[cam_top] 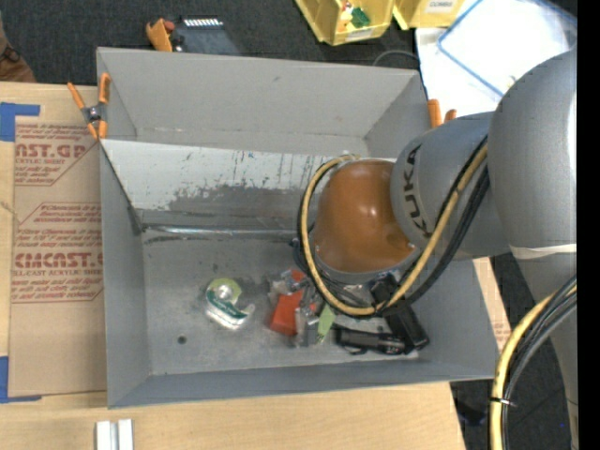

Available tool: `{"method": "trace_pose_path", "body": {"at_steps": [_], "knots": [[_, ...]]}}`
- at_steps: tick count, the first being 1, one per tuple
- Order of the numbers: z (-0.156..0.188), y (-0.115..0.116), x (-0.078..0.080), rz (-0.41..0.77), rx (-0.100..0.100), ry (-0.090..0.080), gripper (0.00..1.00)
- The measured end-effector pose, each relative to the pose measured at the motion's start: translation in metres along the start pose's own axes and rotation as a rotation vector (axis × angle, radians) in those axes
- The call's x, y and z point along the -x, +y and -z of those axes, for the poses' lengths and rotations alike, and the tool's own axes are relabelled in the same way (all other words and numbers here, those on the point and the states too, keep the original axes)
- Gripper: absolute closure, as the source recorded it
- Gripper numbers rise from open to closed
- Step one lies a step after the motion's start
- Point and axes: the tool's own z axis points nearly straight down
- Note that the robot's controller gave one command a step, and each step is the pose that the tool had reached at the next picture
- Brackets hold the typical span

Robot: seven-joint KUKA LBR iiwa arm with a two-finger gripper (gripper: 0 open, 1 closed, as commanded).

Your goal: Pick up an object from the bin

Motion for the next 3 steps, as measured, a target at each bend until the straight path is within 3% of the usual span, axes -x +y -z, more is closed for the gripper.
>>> {"method": "trace_pose_path", "body": {"at_steps": [1, 2, 3], "knots": [[0.002, 0.0, -0.001, 0.0, 0.001, 0.003, 1.0], [0.06, 0.0, -0.001, 0.0, 0.001, 0.008, 1.0], [0.089, 0.0, 0.0, 0.0, -0.002, 0.001, 1.0]]}}
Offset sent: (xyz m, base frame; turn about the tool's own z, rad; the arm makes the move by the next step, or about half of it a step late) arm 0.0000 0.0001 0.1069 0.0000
